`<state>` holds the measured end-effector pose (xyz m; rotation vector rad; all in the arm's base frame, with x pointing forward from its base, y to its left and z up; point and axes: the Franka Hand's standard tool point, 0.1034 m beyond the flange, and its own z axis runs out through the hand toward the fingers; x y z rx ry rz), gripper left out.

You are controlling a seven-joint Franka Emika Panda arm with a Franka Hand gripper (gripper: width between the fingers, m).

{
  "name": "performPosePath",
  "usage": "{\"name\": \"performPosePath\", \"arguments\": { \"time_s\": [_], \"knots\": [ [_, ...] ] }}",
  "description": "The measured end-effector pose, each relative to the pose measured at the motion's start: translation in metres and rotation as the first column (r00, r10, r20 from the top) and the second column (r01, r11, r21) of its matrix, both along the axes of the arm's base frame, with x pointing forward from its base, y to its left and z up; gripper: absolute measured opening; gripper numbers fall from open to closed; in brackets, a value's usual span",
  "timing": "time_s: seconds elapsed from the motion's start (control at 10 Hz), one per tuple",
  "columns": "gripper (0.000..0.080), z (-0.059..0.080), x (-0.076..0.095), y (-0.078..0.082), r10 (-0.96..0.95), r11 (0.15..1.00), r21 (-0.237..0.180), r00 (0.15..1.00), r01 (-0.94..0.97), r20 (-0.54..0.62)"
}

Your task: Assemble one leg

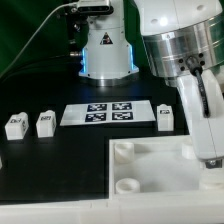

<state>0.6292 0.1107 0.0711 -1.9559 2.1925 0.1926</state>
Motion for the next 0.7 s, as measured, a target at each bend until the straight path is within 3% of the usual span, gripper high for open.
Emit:
{"name": "performPosePath", "arguments": {
  "time_s": [0.1, 0.2, 0.3, 0.4, 0.7],
  "knots": [
    [0.0497, 0.0, 0.0, 0.001, 0.052, 0.999, -0.006, 0.999, -0.052, 0.008],
    [0.0623, 0.002, 0.0, 0.006, 0.155, 0.988, -0.023, 0.988, -0.155, 0.016],
    [0.0642, 0.002, -0.001, 0.009, 0.279, 0.959, -0.049, 0.96, -0.278, 0.034],
    [0.0648, 0.001, -0.003, 0.015, 0.47, 0.881, -0.101, 0.881, -0.463, 0.055],
    [0.0649, 0.0, -0.003, 0.011, 0.765, 0.642, -0.159, 0.638, -0.75, 0.084]
  ]
}}
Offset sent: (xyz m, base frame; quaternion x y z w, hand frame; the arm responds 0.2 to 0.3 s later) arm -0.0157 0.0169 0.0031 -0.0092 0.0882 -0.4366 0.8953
